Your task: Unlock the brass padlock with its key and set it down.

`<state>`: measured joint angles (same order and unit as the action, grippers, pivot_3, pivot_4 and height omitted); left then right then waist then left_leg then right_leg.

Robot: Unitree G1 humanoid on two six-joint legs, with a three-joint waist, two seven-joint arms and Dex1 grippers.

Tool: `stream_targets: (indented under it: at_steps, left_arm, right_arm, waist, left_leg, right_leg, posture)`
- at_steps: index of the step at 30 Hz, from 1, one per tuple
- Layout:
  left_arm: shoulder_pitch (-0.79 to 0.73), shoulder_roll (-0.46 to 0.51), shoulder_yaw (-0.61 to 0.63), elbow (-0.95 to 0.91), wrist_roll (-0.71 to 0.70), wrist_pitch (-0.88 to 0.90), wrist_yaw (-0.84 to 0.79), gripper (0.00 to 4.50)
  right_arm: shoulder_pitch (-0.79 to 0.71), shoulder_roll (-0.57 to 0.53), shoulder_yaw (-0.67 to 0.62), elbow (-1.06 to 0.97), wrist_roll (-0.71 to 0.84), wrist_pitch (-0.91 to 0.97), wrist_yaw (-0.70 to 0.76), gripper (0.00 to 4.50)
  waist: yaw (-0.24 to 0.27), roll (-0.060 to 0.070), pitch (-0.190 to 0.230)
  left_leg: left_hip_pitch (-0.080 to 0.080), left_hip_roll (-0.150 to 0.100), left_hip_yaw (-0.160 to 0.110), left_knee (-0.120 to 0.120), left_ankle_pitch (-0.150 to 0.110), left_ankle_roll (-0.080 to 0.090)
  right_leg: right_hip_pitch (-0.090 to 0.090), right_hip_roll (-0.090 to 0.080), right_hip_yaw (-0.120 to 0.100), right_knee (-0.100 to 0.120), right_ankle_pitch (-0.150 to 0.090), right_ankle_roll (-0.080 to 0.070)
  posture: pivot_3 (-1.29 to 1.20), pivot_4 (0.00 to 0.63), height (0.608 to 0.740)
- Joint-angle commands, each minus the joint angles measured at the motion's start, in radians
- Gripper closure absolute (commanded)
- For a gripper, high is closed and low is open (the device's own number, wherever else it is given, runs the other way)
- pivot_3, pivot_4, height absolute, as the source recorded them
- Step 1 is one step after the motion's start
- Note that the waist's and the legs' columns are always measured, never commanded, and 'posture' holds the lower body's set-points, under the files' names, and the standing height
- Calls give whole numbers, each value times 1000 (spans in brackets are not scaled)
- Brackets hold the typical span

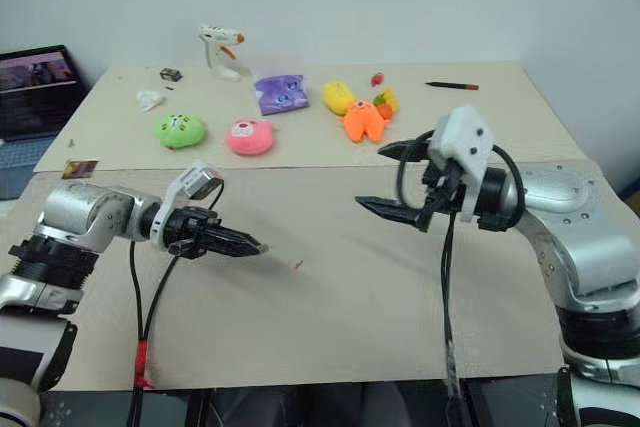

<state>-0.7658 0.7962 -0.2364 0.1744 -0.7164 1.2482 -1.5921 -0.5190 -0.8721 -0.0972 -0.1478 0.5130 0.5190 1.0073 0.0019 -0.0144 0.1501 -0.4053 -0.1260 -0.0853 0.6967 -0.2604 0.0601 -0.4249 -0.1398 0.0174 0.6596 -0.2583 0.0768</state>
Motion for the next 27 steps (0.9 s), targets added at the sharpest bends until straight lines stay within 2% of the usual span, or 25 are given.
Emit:
stream_targets:
  at_steps: [1, 4, 7, 12, 16, 21, 27]
  left_arm:
    - [34, -27, 89, -54, -75, 68, 75, 3689]
    - [56, -49, 142, -65, -131, 145, 120, 3689]
    - [73, -63, 205, -64, -210, 254, 152, 3689]
    - [76, -89, 273, 1, -322, 361, 227, 3689]
    - [119, -67, 257, -13, -421, 366, 281, 3689]
    - [188, -52, 203, -93, -486, 366, 346, 3689]
    - [159, -58, 167, -103, -528, 366, 380, 3689]
  right_arm:
    - [-93, -47, -90, 114, -17, -85, 32, 0]
    - [-62, 1, -20, -17, 3, -54, 26, 0]
    - [13, 94, 95, -217, 26, 8, -34, 0]
    - [86, 182, 148, -345, 71, 85, -94, 0]
    - [102, 169, 145, -361, 90, 111, -83, 0]
    - [71, 154, 130, -368, 161, 171, -53, 0]
    - [51, 149, 170, -425, 209, 213, -30, 0]
  waist:
    - [-3, 1, 0]
    - [-15, 1, 0]
    - [-36, 1, 0]
    - [-37, 1, 0]
    - [-19, 1, 0]
    - [-16, 1, 0]
    - [-15, 1, 0]
  left_leg:
    - [0, 0, 1, 0, 0, 0]
    - [0, 2, 1, -2, 1, -2]
    - [-1, 5, 1, -2, 0, -4]
    - [-1, 3, 1, 0, 0, -4]
    - [5, 2, 1, 1, -1, -3]
    - [4, 2, 1, -1, -1, -3]
    - [4, 2, 1, -1, 0, -3]
  right_leg:
    - [1, -1, 1, 0, 0, 0]
    - [-1, 0, 0, 3, 0, 0]
    - [-2, 3, 0, 4, 0, 0]
    - [-2, 1, 2, 5, 0, 0]
    - [1, 1, 2, 2, 0, 0]
    - [1, 1, 3, 1, 0, 0]
    - [1, 1, 3, -1, 0, 0]
  posture:
    - [0, 150, 740]
    - [0, 150, 740]
    - [0, 150, 740]
    - [0, 150, 740]
    - [0, 150, 740]
    - [0, 150, 740]
    - [0, 150, 740]
